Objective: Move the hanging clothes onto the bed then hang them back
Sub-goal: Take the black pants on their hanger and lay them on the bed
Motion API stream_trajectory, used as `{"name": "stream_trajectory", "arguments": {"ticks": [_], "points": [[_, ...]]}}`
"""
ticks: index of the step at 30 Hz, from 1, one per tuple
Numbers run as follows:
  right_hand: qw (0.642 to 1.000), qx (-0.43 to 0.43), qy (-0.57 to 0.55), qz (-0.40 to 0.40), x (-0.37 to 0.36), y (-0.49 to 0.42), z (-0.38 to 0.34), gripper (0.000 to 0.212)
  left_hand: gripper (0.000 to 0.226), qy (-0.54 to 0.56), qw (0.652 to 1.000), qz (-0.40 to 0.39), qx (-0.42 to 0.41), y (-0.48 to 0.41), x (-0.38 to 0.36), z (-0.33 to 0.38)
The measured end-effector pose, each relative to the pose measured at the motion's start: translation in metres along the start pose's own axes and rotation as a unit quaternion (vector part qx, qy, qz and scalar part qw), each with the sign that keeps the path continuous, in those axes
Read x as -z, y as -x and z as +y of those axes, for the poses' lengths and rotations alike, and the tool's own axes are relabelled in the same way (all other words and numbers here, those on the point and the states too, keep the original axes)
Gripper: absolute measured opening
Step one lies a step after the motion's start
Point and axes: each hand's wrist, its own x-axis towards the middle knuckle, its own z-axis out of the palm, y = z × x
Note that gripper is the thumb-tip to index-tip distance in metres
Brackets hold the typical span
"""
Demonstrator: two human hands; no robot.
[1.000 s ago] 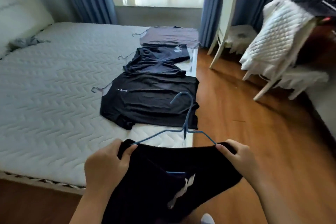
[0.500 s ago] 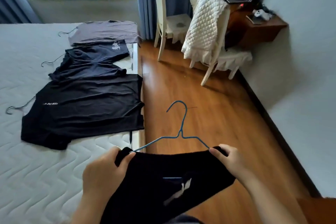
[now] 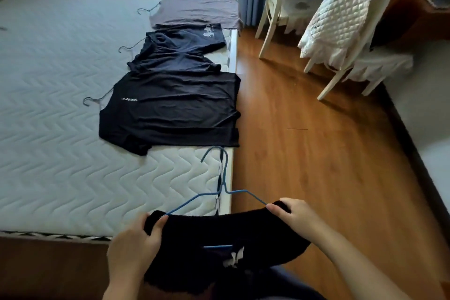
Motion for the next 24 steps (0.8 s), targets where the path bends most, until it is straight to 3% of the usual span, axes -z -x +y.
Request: {"name": "stream_trajectory", "arguments": {"ticks": [5,11,15,18,24], "points": [[0.999,0.015,0.038,-0.034,0.0,-0.008,-0.009,0.045,0.029,0.003,0.997,-0.037,0.068,0.028,-0.012,-0.023],[0.999,0.026,0.042,-0.017,0.033,-0.008,0.028,0.057,0.025,0.014,0.996,-0.077,0.049,0.044,-0.027,0.012],[1.0,0.001,0.019,-0.022,0.085,-0.003,0.075,0.054,0.029,0.006,0.997,-0.077,0.009,0.045,-0.049,0.084],[1.0,-0.004,0.016,-0.001,0.15,-0.007,0.114,0.058,0.028,0.021,0.998,-0.049,-0.023,0.048,-0.07,0.157],[0.999,0.029,0.022,0.019,0.288,-0.017,0.158,0.047,0.04,0.061,0.997,0.02,-0.05,0.06,-0.09,0.295]]}}
